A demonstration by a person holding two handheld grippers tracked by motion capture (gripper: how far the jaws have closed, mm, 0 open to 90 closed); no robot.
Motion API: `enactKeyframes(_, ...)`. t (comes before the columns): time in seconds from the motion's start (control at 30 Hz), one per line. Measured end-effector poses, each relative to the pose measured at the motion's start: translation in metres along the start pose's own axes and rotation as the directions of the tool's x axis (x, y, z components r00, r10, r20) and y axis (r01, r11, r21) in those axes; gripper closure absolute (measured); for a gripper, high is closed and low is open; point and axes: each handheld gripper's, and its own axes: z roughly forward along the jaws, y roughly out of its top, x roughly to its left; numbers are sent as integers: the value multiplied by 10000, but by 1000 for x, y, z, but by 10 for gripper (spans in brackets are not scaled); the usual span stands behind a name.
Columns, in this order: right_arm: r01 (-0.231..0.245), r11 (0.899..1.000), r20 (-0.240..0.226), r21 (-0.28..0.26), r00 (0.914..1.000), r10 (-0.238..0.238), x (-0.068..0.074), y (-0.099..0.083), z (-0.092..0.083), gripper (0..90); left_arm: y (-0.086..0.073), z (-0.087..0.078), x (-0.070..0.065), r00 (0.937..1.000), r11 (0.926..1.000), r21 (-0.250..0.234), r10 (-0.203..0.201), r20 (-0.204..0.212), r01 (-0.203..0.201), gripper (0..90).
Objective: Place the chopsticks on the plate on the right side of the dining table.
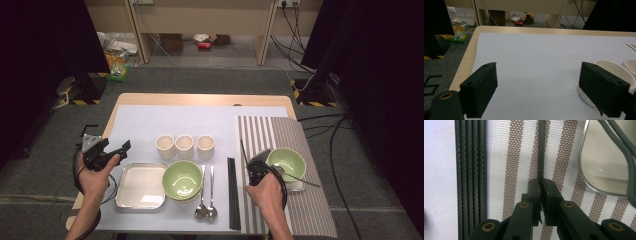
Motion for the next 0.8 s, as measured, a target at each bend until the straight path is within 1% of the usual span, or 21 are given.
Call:
enactKeyframes(0.13,204,9998,-17,58,9998,-204,-1,1,0,861,0,1,0,10000,10000,16,1,-10,-1,144)
enactKeyframes(0.2,320,9995,-200,35,9993,-319,-3,1,0,861,0,1,0,10000,10000,12,7,-12,-7,144)
enactKeyframes(0.3,598,9982,-258,-30,9979,-598,-4,0,0,861,0,0,1,10000,10000,5,-6,-19,6,144)
enactKeyframes(0.33,614,9981,-249,-53,9978,-615,-4,-1,0,861,0,0,1,10000,10000,-7,-3,-17,3,144)
enactKeyframes(0.4,888,9959,-345,-144,9954,-893,-5,-2,-1,861,1,0,1,10000,10000,-17,0,-34,0,145)
enactKeyframes(0.43,887,9959,-365,-147,9953,-892,-5,-3,-1,861,1,0,1,10000,10000,-18,-2,-43,1,144)
enactKeyframes(0.47,1011,9947,-369,-209,9941,-1018,-6,-4,-2,861,1,0,1,10000,10000,-35,-14,-58,14,144)
enactKeyframes(0.5,1081,9938,-522,-250,9926,-1092,-6,-6,-3,861,1,-1,1,10000,10000,-23,-14,-60,13,145)
enactKeyframes(0.53,1154,9928,-524,-325,9917,-1170,-6,-6,-4,861,1,-1,1,10000,10000,-18,-15,-63,15,145)
enactKeyframes(0.57,1308,9907,-496,-381,9899,-1327,-6,-7,-5,861,1,-1,1,10000,10000,-38,-12,-57,12,145)
enactKeyframes(0.6,1427,9889,-612,-413,9875,-1451,-7,-8,-7,861,1,-1,1,10000,10000,-43,-5,-56,5,145)
enactKeyframes(0.63,1472,9879,-639,-482,9866,-1501,-7,-9,-9,861,1,-1,1,10000,10000,-46,-10,-54,10,145)
enactKeyframes(0.67,1632,9849,-617,-573,9841,-1667,-8,-10,-12,861,1,-1,1,10000,10000,-52,-19,-56,19,145)
enactKeyframes(0.77,1676,9827,-593,-784,9832,-1724,-11,-10,-17,861,1,-1,2,10000,10000,-65,-20,-72,20,145)
enactKeyframes(0.8,1772,9813,-588,-757,9816,-1818,-13,-10,-18,861,1,-1,2,10000,10000,-61,-18,-71,18,145)
